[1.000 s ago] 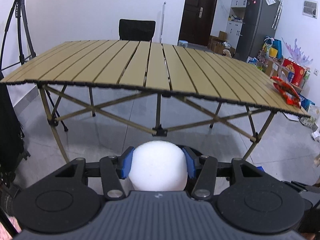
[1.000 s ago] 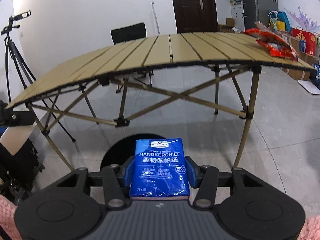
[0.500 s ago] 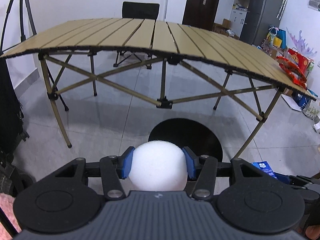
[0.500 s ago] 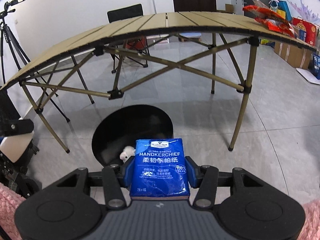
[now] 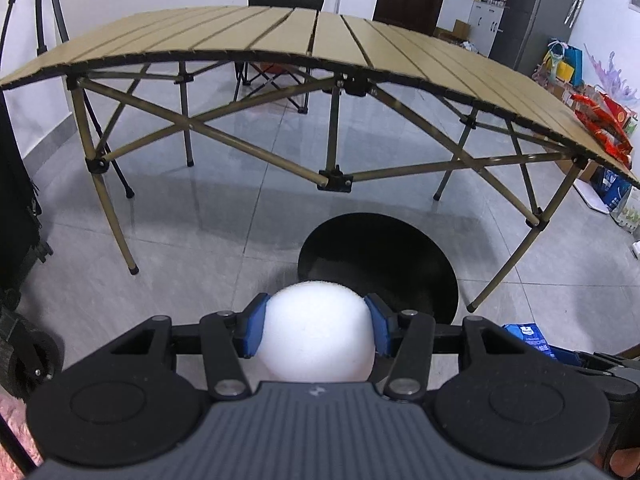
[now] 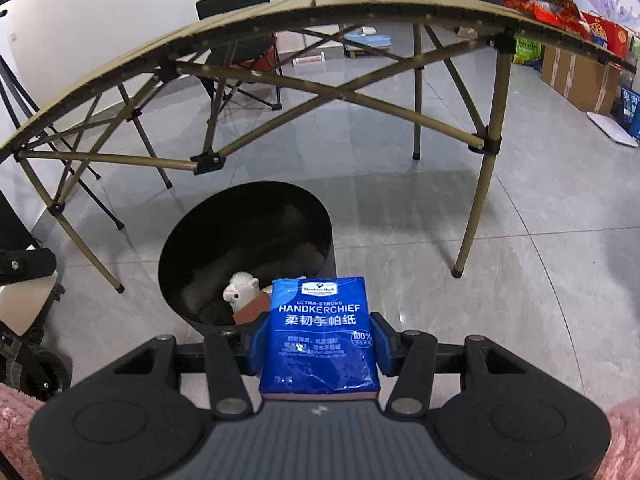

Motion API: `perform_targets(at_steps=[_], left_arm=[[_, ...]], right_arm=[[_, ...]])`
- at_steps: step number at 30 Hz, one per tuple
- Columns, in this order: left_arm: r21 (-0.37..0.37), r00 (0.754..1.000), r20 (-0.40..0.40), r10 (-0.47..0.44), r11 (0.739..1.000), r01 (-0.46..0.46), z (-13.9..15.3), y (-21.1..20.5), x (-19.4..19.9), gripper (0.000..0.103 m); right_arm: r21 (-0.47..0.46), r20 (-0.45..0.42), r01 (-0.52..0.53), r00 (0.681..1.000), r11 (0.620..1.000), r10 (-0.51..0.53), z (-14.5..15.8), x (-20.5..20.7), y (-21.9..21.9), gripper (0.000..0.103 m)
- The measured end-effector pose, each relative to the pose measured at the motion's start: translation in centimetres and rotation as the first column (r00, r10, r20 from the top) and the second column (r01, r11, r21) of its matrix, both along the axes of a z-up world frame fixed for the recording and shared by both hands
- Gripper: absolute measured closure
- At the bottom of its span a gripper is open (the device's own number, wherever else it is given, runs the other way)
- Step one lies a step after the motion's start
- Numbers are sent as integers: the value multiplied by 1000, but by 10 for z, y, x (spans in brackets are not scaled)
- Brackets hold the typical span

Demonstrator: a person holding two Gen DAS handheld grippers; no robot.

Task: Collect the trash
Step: 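Carry the white roll and blue tissue pack down over the black bin, then open the left gripper over the bin to drop the white roll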

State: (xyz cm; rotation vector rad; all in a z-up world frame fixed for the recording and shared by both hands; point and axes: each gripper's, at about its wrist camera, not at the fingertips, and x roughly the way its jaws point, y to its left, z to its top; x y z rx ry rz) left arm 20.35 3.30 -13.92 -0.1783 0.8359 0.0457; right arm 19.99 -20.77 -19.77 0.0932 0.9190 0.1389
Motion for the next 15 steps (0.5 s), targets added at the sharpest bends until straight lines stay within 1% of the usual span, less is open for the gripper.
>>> perform_targets(at_steps=[11, 15], left_arm=[[6, 998, -45, -37, 999, 37, -17, -21, 36, 51], [3, 997, -63, -50, 999, 51, -23, -31, 50, 51]], right_arm=[[8, -28, 58, 998, 998, -57, -16, 22, -16, 53], [-5, -45, 75, 996, 997, -76, -25, 29, -23, 53]])
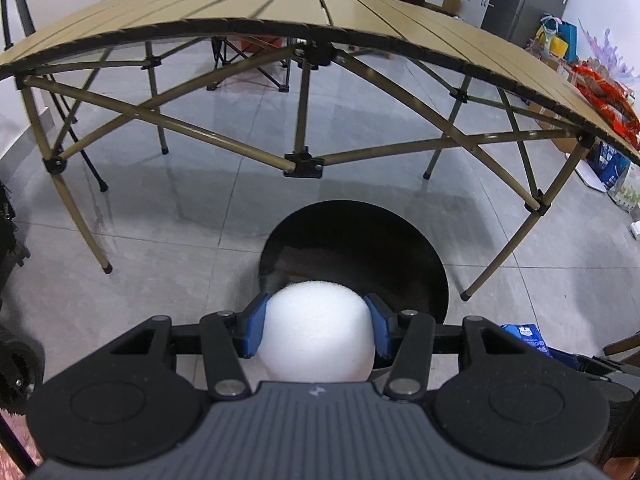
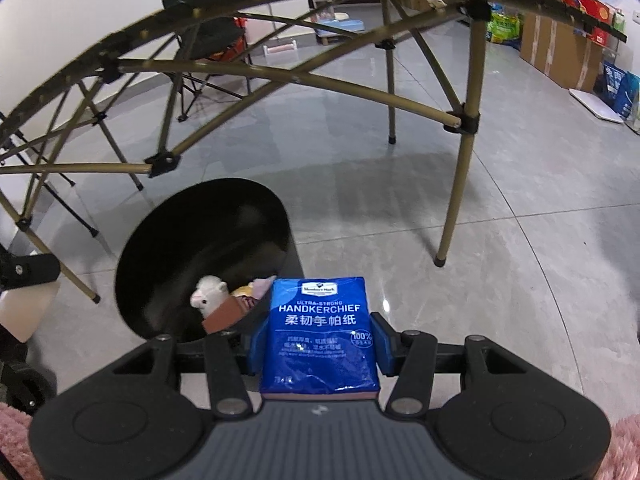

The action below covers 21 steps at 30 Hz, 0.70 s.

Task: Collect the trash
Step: 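Open the left gripper over the bin to drop the white roll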

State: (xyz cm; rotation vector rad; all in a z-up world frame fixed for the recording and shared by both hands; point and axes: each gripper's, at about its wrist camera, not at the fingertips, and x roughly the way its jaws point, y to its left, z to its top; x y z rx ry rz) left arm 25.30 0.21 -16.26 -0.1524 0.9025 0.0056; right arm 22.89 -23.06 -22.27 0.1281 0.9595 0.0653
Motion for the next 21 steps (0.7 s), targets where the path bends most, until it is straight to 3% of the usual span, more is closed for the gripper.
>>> perform_targets(at_steps=[21], left_arm=[[6, 997, -60, -38, 999, 38, -28, -47, 72, 51]], right_arm=[[-3, -75, 68, 995, 998, -68, -42, 31, -28, 53]])
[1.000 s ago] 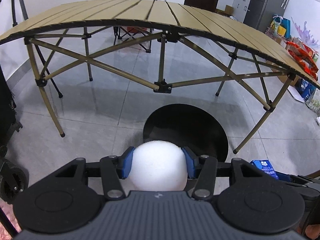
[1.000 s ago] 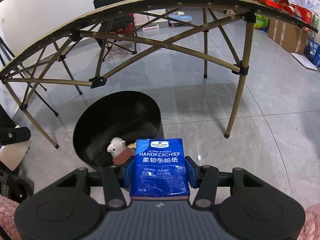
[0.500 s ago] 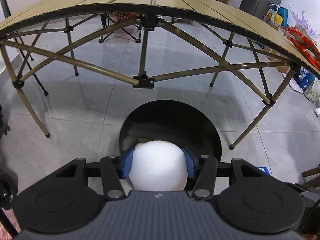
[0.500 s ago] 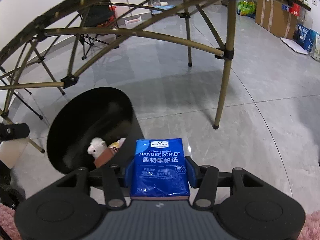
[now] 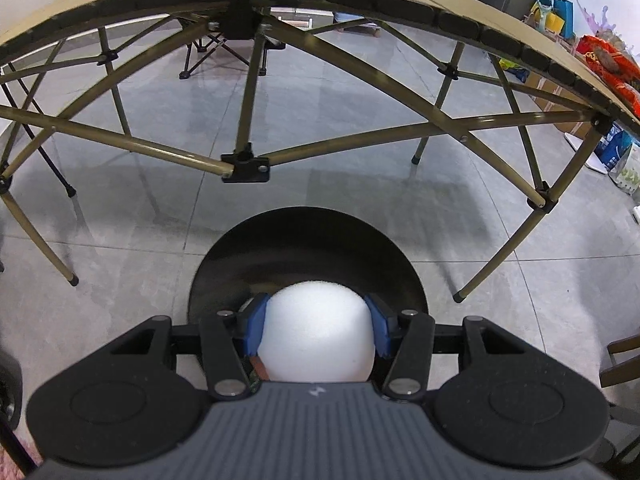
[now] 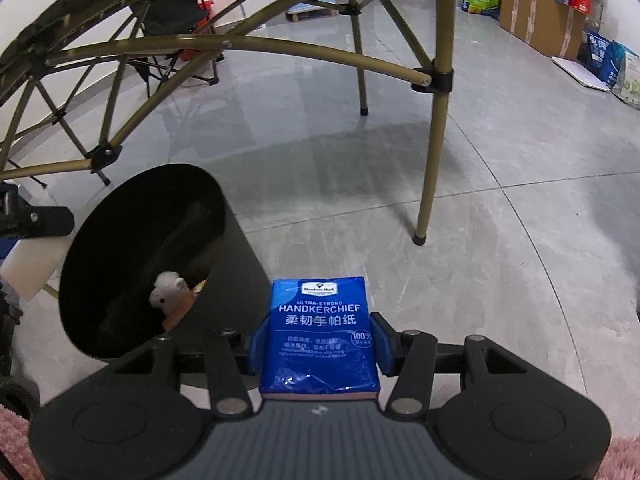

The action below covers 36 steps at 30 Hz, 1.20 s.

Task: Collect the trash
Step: 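Open the left gripper over the bin to drop the white roll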

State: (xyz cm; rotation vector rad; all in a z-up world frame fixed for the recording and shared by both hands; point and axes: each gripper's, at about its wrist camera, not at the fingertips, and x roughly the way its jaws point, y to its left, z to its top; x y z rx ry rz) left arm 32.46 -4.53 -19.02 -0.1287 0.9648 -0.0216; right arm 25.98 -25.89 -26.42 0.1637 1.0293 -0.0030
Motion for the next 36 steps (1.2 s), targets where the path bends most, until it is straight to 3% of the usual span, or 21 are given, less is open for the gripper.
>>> perform_targets(at_steps=[19, 21, 23, 36], left_arm=[[25, 997, -80, 8, 1000, -6, -26, -20, 24, 48], [36, 997, -79, 19, 999, -16, -26, -20, 24, 36], [32, 996, -78, 32, 999, -30, -25, -18, 24, 2], [44, 992, -119, 34, 999, -29, -29, -18, 22, 0]], right_arm=[[-23, -29, 39, 999, 999, -39, -14, 4, -18, 53], [-23, -29, 37, 999, 999, -37, -14, 5, -17, 53], [-23, -29, 39, 999, 999, -40, -14, 5, -17, 53], [-28, -36, 42, 998, 999, -43, -16, 4, -19, 52]])
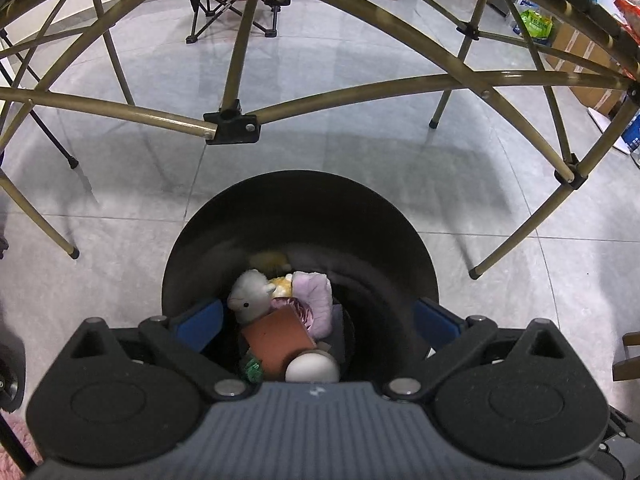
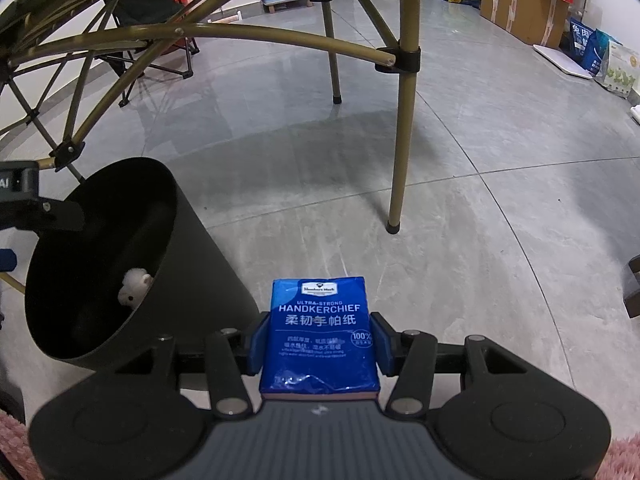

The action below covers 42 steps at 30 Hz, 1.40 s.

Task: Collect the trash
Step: 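Open the left gripper over the bin to drop the white roll, then lower the right gripper into the bin and release the blue tissue pack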

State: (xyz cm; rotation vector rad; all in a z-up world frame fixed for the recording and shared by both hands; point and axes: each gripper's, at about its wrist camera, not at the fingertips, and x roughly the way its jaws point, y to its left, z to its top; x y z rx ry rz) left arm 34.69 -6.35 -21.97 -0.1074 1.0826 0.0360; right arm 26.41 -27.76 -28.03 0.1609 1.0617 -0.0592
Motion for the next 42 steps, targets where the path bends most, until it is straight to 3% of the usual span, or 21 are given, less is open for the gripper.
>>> perform_targets(at_steps=[24, 42], left_arm=[[38, 997, 76, 13, 999, -16, 22, 27, -22, 0], [51, 984, 147, 102, 993, -111, 42, 88, -46, 0]], right_arm=[[-18, 48, -32, 998, 999, 33, 19, -5, 15, 52], [-52, 147, -128, 980, 990, 134, 59, 1, 78, 52]])
